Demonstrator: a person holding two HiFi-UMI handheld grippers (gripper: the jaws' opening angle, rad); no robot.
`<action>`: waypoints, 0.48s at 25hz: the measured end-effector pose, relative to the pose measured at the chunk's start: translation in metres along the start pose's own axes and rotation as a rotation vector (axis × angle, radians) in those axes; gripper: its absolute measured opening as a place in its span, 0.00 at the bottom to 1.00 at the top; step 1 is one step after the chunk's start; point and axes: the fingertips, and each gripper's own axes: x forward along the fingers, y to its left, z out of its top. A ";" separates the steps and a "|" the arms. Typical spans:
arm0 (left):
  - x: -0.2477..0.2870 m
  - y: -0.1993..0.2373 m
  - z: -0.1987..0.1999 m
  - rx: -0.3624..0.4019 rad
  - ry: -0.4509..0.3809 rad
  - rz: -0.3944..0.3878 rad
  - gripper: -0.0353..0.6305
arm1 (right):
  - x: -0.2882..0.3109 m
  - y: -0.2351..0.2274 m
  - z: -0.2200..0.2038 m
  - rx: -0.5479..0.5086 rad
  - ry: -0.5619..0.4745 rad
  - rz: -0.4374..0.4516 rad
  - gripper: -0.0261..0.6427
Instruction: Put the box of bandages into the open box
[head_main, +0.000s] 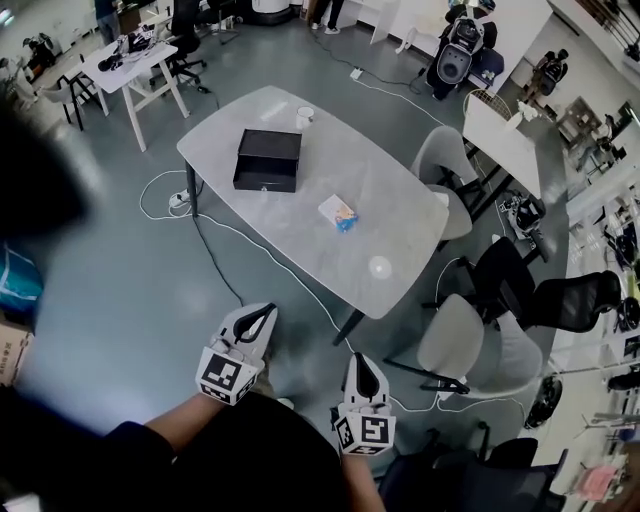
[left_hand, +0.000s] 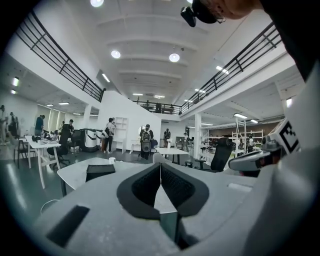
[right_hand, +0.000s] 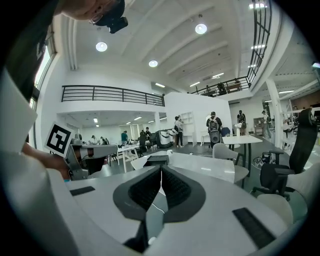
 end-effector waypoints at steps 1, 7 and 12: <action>0.008 0.011 -0.001 -0.005 0.003 0.002 0.08 | 0.014 -0.001 0.001 0.000 0.009 -0.002 0.06; 0.050 0.094 -0.001 -0.053 0.019 0.044 0.08 | 0.114 -0.004 0.012 -0.027 0.095 0.008 0.06; 0.077 0.173 0.000 -0.064 0.032 0.058 0.08 | 0.201 0.000 0.041 -0.051 0.110 0.004 0.06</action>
